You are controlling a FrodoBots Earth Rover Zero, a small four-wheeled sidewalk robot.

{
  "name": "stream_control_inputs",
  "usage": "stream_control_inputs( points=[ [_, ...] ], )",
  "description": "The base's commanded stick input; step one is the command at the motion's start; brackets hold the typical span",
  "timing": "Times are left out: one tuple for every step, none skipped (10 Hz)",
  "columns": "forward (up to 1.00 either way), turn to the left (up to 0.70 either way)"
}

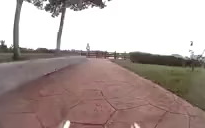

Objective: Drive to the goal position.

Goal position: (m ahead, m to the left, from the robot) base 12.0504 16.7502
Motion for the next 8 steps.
stream_control_inputs(
  points=[
    [1.0,0.0],
    [1.0,0.0],
    [1.0,0.0],
    [1.0,0.03],
    [1.0,0.1],
    [1.0,0.38],
    [1.0,0.4],
    [1.0,0.33]
  ],
)
